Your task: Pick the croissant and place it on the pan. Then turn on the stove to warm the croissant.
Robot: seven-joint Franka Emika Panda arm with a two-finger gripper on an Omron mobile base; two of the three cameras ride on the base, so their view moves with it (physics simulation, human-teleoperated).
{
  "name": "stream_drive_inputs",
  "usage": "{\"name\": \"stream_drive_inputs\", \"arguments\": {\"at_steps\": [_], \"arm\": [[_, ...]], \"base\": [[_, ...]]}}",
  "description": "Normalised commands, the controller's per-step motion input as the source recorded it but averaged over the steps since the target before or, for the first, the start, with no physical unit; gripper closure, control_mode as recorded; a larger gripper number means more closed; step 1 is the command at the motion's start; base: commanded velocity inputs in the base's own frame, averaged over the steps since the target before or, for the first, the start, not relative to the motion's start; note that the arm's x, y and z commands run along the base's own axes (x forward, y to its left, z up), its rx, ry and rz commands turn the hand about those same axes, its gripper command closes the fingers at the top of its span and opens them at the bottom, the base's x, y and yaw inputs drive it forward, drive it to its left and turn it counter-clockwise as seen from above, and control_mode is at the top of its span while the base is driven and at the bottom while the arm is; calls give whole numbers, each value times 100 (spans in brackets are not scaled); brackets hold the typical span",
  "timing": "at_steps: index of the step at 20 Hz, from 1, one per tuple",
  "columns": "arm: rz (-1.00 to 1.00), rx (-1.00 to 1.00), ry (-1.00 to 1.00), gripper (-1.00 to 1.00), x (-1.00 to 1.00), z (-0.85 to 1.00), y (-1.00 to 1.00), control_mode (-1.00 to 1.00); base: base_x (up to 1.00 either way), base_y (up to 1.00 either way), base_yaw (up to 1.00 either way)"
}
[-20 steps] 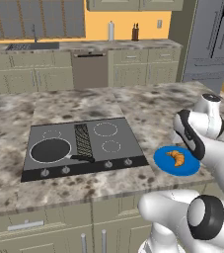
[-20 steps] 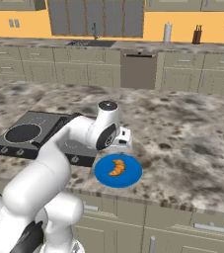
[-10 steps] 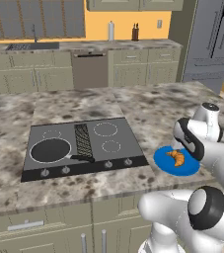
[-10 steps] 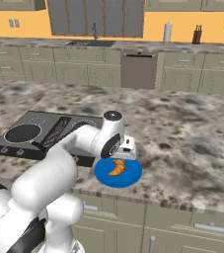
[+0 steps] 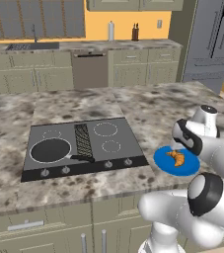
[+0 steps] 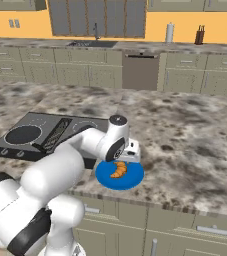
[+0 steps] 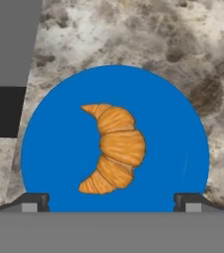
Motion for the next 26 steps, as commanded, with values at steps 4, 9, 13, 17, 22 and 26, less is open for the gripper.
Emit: {"name": "stream_drive_inputs", "arguments": {"at_steps": [4, 9, 13, 17, 22, 26], "arm": [[0, 0, 0, -100, 7, -21, 0, -100], [0, 0, 0, -100, 0, -26, 0, -100], [0, 0, 0, -100, 2, -23, 0, -100], [0, 0, 0, -100, 6, -24, 0, -100], [0, 0, 0, -100, 12, -19, 0, -100], [0, 0, 0, -100, 17, -12, 0, -100]], "base": [[0, 0, 0], [0, 0, 0], [0, 0, 0], [0, 0, 0], [0, 0, 0], [0, 0, 0]]}}
